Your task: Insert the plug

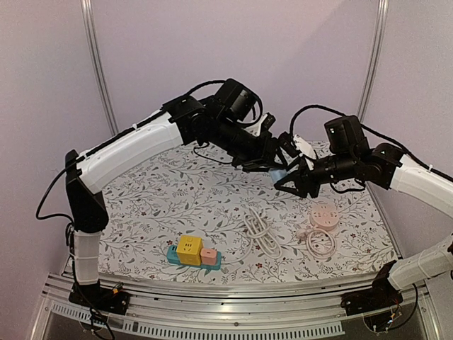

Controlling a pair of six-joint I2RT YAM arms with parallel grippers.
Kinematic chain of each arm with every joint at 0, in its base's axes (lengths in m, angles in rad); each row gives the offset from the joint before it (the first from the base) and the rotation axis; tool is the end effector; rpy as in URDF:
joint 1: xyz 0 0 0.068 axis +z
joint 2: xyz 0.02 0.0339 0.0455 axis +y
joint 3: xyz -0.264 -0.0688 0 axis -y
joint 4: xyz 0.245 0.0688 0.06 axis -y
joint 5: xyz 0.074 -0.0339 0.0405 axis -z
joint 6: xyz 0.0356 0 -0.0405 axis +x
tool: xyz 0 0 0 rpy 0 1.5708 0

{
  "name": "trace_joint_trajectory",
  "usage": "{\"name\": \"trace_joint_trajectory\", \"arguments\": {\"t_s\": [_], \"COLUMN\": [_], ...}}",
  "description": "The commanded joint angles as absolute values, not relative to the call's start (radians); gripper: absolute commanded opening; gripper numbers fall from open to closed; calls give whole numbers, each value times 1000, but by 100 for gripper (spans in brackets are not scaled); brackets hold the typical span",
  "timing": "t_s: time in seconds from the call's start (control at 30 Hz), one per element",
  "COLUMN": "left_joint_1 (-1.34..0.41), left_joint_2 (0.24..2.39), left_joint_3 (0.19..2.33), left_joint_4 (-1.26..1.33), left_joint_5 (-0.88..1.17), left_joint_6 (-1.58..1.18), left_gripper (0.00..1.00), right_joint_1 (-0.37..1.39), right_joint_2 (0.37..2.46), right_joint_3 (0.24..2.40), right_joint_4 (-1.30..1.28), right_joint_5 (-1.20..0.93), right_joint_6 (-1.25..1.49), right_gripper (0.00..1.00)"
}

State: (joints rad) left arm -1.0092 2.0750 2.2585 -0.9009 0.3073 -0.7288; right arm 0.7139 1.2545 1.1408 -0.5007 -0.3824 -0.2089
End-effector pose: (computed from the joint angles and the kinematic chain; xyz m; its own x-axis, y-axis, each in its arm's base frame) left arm 0.2352 -0.3941 0.3774 -0.8793 0.2055 -0.4297 0.4592 0.6053 -0.6502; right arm 0.1996 0.1905 0.3345 -0.2525 -0.4733 -0.8440 -0.9101 0.4124 0.0410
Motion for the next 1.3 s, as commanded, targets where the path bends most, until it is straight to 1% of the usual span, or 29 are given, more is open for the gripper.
{"name": "trace_joint_trajectory", "arguments": {"t_s": [0.0,0.2,0.3,0.37,0.43,0.6,0.67,0.77,0.9,0.97,1.13,1.27], "left_joint_1": [-1023,-1023,-1023,-1023,-1022,-1020,-1019,-1014,-1012,-1013,-1016,-1016], "left_joint_2": [2092,2082,2076,2075,2075,2074,2071,2063,2058,2064,2070,2069], "left_joint_3": [2268,2243,2233,2232,2232,2227,2223,2209,2189,2181,2178,2173], "left_joint_4": [-907,-930,-933,-932,-931,-933,-933,-934,-934,-934,-925,-921], "left_joint_5": [330,328,315,306,304,302,303,304,320,330,340,342], "left_joint_6": [-718,-704,-702,-700,-700,-700,-702,-704,-703,-703,-705,-703], "left_gripper": [47,46,36,25,17,8,5,8,21,24,29,31], "right_joint_1": [732,738,739,740,743,751,753,752,753,760,781,799], "right_joint_2": [1273,1274,1271,1272,1273,1271,1270,1264,1247,1244,1245,1249], "right_joint_3": [1177,1180,1180,1180,1180,1180,1182,1182,1175,1177,1183,1184], "right_joint_4": [-498,-494,-492,-491,-489,-481,-481,-482,-477,-482,-483,-483], "right_joint_5": [-336,-299,-300,-301,-300,-294,-285,-278,-294,-299,-304,-296], "right_joint_6": [-212,-218,-222,-222,-222,-214,-205,-192,-189,-189,-195,-191], "right_gripper": [0,0,0,0,0,0,4,7,6,5,4,3]}}
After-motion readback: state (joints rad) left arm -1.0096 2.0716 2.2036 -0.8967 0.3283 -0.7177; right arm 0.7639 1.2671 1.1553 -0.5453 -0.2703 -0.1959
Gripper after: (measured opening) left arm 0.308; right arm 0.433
